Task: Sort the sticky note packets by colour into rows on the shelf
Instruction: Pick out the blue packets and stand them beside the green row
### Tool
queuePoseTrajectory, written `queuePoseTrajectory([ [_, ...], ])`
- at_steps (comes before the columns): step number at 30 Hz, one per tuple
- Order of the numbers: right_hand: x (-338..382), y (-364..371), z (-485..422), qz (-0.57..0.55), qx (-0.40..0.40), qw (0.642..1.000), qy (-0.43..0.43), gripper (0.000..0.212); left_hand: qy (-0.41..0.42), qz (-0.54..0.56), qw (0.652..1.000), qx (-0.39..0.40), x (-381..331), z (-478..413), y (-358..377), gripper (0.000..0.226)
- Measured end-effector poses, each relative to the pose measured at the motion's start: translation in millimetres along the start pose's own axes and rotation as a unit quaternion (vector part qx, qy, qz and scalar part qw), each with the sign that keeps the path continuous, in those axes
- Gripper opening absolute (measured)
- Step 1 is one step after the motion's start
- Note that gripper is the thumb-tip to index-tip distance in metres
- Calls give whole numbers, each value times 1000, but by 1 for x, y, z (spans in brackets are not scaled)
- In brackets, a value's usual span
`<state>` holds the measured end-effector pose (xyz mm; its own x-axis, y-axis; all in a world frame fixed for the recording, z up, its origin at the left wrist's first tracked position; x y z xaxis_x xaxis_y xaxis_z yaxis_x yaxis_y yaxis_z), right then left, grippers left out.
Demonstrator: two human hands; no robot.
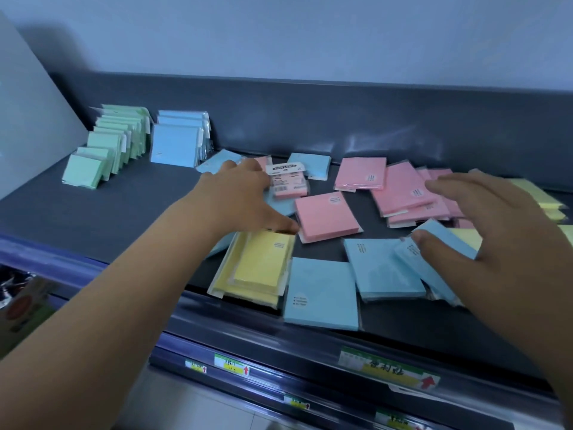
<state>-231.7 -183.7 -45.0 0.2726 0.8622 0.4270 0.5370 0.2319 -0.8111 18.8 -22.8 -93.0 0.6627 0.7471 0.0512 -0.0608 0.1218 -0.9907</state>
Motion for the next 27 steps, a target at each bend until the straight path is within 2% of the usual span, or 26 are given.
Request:
queuePoseTrajectory([
  [3, 7, 1, -3, 2, 1, 1000, -7, 60, 11, -26, 1000, -4, -6, -12, 1, 88],
  [6, 11, 1, -3, 1, 1, 1000, -12, 56, 68, -51, 996, -30, -14, -14, -3, 73],
  [9, 7, 0, -2, 5, 4, 1000, -3, 52, 150, -139, 971, -121, -37, -5, -16, 38],
  [11, 4, -3, -2, 2, -2, 1000, 11, 48, 195, -151, 950, -193, -53, 4, -22, 22],
  [14, -8, -15, 0, -29, -50, 994, 93, 35, 229, -157, 900, -336, -65, 23, -45, 16],
  [16, -18, -23, 2, -82, -86, 981, 152, 34, 244, -135, 864, -420, -71, 42, -66, 14],
  [19, -14, -31, -5, -164, -95, 964, 188, 32, 287, -111, 802, -512, -95, 80, -92, 13],
  [22, -1, -25, -11, -236, -60, 952, 187, 54, 339, -103, 748, -561, -119, 112, -98, 15],
  [23, 3, -22, -13, -264, -48, 946, 184, 54, 352, -103, 737, -567, -125, 120, -97, 15],
  [26, 11, -8, -19, -355, -19, 914, 195, 25, 361, -113, 730, -569, -134, 131, -91, 14],
  [27, 10, -3, -20, -386, -16, 900, 203, 21, 358, -118, 733, -566, -132, 133, -88, 15],
])
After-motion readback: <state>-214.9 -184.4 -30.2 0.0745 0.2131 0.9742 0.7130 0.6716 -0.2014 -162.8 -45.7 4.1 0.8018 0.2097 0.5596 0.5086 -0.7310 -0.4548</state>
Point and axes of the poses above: each hand's wrist, its own z-axis away from the middle knuckle, its own y-axis out of the palm, x = y × z, the point moved 9 cm from there along -z, towards the middle knuckle, and after that the axes turned 1 degree about -z, right-handed, at the moved point
